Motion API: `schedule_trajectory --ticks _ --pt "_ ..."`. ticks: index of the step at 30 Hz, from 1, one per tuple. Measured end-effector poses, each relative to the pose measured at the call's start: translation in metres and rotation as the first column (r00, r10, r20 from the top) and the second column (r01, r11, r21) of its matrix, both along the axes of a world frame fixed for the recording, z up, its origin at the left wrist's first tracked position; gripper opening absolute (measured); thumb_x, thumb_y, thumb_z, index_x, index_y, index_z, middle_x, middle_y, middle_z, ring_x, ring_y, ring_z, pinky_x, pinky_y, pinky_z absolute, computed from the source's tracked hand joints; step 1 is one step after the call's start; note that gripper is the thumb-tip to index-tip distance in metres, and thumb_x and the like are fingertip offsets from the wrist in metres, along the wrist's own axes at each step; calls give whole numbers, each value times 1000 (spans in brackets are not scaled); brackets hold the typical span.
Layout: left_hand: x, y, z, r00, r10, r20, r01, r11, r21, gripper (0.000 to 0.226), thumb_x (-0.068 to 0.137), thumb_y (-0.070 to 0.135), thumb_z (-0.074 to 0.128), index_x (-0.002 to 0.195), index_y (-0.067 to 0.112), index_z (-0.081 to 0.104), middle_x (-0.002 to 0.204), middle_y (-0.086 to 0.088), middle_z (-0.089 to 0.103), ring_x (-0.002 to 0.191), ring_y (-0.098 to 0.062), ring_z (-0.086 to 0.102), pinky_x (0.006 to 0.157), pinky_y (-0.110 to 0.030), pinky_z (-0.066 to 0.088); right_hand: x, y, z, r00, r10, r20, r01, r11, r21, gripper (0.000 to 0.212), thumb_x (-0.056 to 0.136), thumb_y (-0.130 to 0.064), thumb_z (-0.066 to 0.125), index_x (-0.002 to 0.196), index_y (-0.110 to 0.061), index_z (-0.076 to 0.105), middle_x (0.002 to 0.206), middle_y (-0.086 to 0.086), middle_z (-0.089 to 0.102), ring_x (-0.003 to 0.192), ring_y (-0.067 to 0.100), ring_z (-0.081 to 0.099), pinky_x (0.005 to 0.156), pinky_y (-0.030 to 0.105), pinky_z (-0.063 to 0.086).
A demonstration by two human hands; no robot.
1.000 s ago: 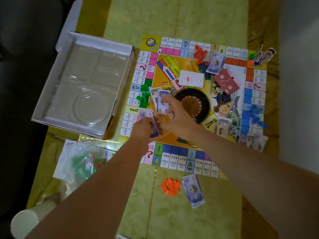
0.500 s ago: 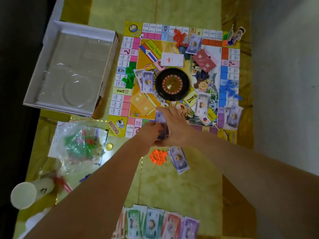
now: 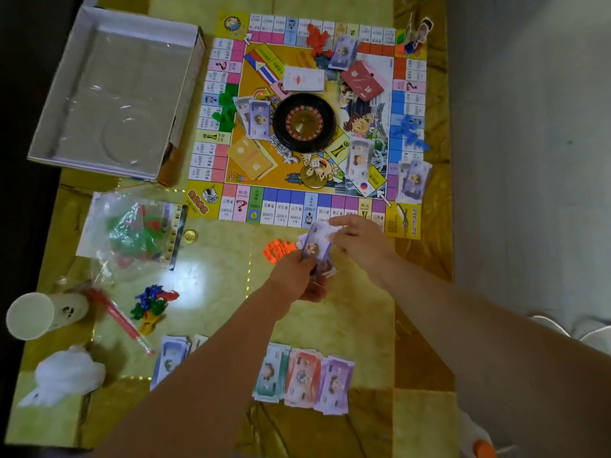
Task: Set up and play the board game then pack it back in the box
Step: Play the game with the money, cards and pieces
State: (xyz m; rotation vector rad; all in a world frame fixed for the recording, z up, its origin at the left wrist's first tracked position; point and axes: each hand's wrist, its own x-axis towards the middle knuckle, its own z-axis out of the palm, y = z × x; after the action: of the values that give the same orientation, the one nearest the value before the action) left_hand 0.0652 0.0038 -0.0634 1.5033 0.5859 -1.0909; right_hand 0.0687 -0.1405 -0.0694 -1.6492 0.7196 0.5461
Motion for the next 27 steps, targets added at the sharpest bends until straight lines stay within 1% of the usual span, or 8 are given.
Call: schedule_trajectory --ticks 2,4,8,12,16,20,23,27 --pt "-8 -3 -2 998 49 45 -49 999 7 22 102 7 35 86 9 50 63 -8 53 39 -15 48 40 -20 42 -12 3 -1 995 69 -74 -62 994 88 5 90 -5 63 94 -6 66 73 3 60 60 10 55 55 19 42" --pt "-13 -5 -3 999 37 33 -37 999 1 25 102 8 35 86 8 54 63 -9 54 37 -15 47 39 -19 41 -21 6 -5 984 153 -91 -148 987 61 14 90 -5 61 77 -9 64 71 3 60 63 10 54 56 16 40" --pt "-14 -7 -3 988 -150 47 149 988 31 23 102 15 39 97 5 59 71 -10 66 50 -17 58 49 -23 47 -27 -1 -13 999 38 -12 -39 994 -98 13 89 -10 64 78 -15 65 76 -3 60 73 11 55 73 23 46" --pt "-5 -21 -7 972 -159 175 142 984 103 23 103 15 38 97 5 58 68 -7 65 49 -15 54 48 -22 42 -24 -12 -13 990 -129 -53 132 990 52 7 86 -7 69 93 -6 68 65 -1 59 55 8 51 54 17 42" --pt "14 -37 -16 953 -237 186 200 959 198 14 98 17 50 99 7 60 71 -7 64 59 -20 55 59 -30 48 -5 -36 -13 987 -146 -61 143 988 -54 16 80 -6 75 95 -4 68 72 2 65 61 11 60 68 24 52" --pt "50 -44 -32 904 -315 289 190 902 388 16 93 18 56 103 9 64 94 -13 70 77 -27 66 78 -38 56 36 -75 -19 975 -218 -30 211 965 -157 16 79 -6 76 91 -9 66 74 2 66 64 11 62 66 23 54" --pt "78 -53 -49 902 -304 306 169 902 398 10 90 15 56 95 10 64 100 -18 70 95 -38 65 86 -48 55 74 -93 -34 969 -246 7 242 948 -209 14 77 -6 79 80 -12 66 70 3 66 61 12 62 70 29 55" --pt "98 -61 -68 921 -285 266 177 913 367 8 86 16 58 80 14 62 76 -11 64 72 -29 58 78 -44 55 115 -98 -55 981 -195 8 191 948 -256 22 77 -11 79 68 -19 61 73 7 69 63 14 63 73 30 56"
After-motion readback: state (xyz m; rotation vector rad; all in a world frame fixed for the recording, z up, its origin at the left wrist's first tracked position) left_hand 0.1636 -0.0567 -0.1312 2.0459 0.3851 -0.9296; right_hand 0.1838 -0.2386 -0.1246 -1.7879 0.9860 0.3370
